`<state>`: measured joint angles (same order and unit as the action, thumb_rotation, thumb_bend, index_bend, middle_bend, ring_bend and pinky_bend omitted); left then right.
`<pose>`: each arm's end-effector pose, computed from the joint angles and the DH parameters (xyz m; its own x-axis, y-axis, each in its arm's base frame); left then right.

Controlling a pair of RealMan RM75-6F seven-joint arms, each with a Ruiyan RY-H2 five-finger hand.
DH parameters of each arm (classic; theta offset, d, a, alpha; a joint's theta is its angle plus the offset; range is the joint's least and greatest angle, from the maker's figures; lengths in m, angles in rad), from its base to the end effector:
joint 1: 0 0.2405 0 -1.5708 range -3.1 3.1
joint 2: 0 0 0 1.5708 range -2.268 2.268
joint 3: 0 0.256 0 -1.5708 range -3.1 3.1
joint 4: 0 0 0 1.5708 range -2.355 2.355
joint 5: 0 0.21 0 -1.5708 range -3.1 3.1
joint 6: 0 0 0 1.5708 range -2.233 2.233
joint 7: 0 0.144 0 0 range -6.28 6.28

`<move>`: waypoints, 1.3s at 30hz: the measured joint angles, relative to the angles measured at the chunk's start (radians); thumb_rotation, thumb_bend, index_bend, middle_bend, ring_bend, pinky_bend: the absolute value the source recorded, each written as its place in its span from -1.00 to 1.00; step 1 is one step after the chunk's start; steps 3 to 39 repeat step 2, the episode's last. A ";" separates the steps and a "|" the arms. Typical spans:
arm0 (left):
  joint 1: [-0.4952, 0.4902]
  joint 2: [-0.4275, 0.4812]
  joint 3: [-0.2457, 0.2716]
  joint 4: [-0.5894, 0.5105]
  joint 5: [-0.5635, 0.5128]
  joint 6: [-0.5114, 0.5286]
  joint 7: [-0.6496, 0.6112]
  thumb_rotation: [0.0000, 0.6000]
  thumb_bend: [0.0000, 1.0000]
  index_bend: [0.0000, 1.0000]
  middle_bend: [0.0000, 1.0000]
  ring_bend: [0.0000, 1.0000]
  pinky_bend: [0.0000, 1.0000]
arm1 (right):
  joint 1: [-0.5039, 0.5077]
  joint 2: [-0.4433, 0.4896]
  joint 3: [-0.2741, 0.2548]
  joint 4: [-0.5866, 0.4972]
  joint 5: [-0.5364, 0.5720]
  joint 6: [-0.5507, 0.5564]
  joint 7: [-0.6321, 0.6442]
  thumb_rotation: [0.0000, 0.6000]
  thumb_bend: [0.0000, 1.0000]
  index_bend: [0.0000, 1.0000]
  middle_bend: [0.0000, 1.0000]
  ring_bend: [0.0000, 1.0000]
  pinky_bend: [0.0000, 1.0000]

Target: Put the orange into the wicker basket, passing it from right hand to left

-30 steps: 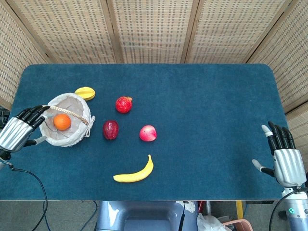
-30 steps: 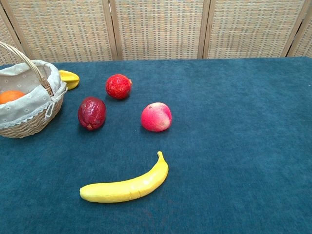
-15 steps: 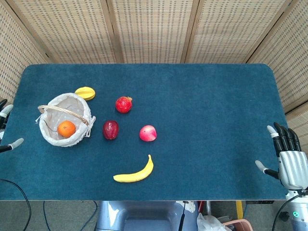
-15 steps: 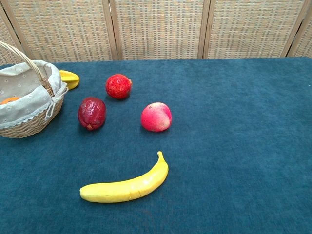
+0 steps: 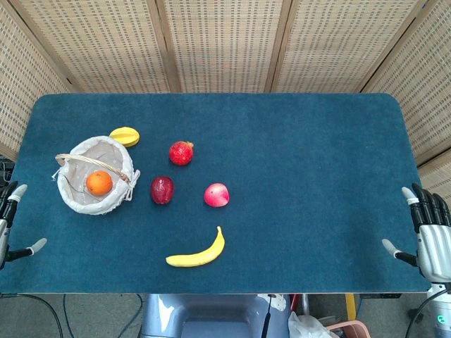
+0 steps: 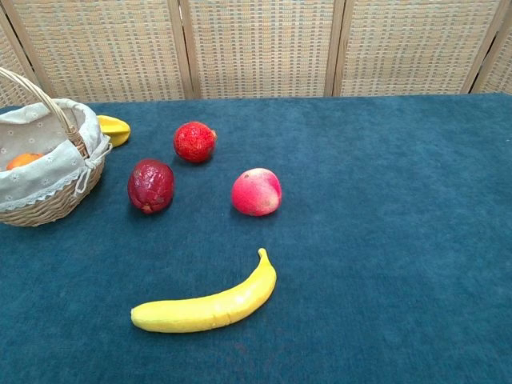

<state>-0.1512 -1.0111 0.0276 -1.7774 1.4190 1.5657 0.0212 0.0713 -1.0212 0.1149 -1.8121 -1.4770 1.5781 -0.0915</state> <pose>-0.2882 0.1820 0.1830 0.3655 -0.0199 0.9306 0.9308 0.0160 -0.3652 -0.2727 -0.1860 0.1944 0.3772 0.1393 0.9156 -0.9251 0.0104 0.3795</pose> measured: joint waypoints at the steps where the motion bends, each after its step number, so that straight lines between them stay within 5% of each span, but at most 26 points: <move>1: 0.003 -0.006 -0.001 0.004 0.004 -0.002 0.003 1.00 -1.00 -1.00 -1.00 -1.00 -1.00 | -0.001 0.001 0.001 0.000 0.002 -0.001 0.001 1.00 -1.00 -1.00 -1.00 -1.00 -1.00; 39: 0.005 -0.014 -0.003 0.009 0.007 -0.005 0.007 1.00 -1.00 -1.00 -1.00 -1.00 -1.00 | -0.001 0.001 0.002 -0.001 0.004 -0.001 0.002 1.00 -1.00 -1.00 -1.00 -1.00 -1.00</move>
